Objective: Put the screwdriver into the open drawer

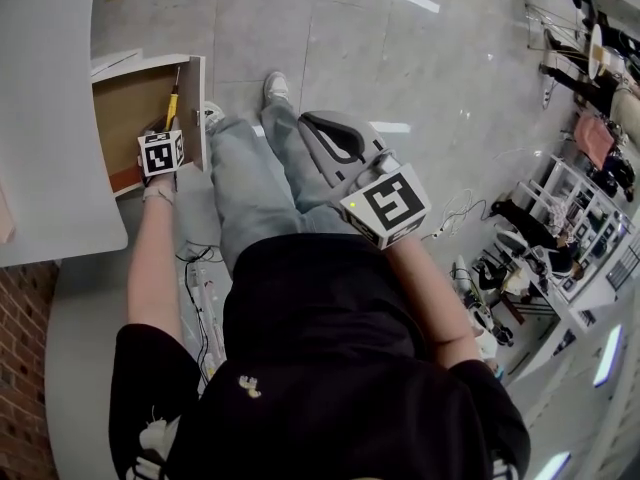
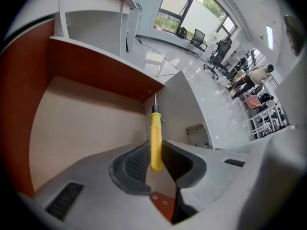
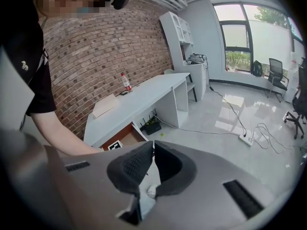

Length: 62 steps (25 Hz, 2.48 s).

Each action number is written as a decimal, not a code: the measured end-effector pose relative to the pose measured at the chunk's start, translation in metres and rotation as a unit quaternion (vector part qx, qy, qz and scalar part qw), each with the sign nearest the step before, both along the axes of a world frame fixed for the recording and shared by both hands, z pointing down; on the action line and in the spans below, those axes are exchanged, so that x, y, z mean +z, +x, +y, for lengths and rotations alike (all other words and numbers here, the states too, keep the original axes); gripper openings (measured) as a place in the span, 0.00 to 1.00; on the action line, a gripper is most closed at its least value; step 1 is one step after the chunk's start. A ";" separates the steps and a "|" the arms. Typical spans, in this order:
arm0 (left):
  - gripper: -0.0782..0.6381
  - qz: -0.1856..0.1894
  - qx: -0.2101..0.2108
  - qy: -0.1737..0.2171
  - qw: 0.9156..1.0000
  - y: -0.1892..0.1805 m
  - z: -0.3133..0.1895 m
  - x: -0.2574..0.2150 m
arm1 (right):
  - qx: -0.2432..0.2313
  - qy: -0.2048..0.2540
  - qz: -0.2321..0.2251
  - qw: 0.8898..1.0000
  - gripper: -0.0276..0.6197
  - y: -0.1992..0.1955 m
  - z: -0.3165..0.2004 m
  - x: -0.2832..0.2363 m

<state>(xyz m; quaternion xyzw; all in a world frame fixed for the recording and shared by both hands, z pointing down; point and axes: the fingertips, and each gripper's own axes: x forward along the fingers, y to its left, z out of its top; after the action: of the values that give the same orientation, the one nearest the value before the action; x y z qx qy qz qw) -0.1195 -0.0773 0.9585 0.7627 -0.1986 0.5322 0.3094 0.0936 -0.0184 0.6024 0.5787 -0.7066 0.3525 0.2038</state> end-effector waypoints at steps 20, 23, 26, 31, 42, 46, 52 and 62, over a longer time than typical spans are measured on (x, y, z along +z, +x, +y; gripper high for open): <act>0.22 -0.034 -0.012 -0.028 0.999 -0.008 -0.008 0.043 | 0.019 -0.029 -0.007 0.999 0.06 0.002 0.018 0.020; 0.22 -0.034 0.000 -0.032 0.999 -0.005 -0.005 0.043 | 0.021 -0.034 -0.005 0.999 0.06 0.003 0.019 0.020; 0.22 -0.034 0.012 -0.035 0.999 -0.003 -0.001 0.043 | 0.019 -0.029 -0.008 0.999 0.06 0.002 0.019 0.020; 0.22 -0.035 0.003 -0.032 0.999 -0.005 -0.001 0.039 | 0.015 -0.026 -0.008 1.000 0.06 0.001 0.019 0.019; 0.11 0.005 0.000 -0.016 1.000 0.015 -0.010 -0.019 | -0.002 0.004 -0.010 1.000 0.06 -0.003 0.007 -0.004; 0.11 0.031 -0.001 0.005 0.999 0.025 -0.012 -0.052 | -0.007 0.018 -0.005 1.000 0.06 -0.004 0.002 -0.017; 0.11 0.075 0.000 0.029 0.997 0.037 -0.015 -0.102 | -0.019 0.044 0.005 0.999 0.06 -0.005 -0.011 -0.039; 0.11 0.149 -0.004 0.079 0.986 0.060 -0.024 -0.217 | -0.045 0.082 0.006 0.996 0.06 -0.015 -0.033 -0.082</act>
<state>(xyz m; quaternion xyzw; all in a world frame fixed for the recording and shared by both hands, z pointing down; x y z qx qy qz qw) -0.0597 -0.1012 0.7419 0.8546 -0.1946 0.3941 0.2767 0.0786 -0.0517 0.5205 0.5629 -0.7574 0.2802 0.1760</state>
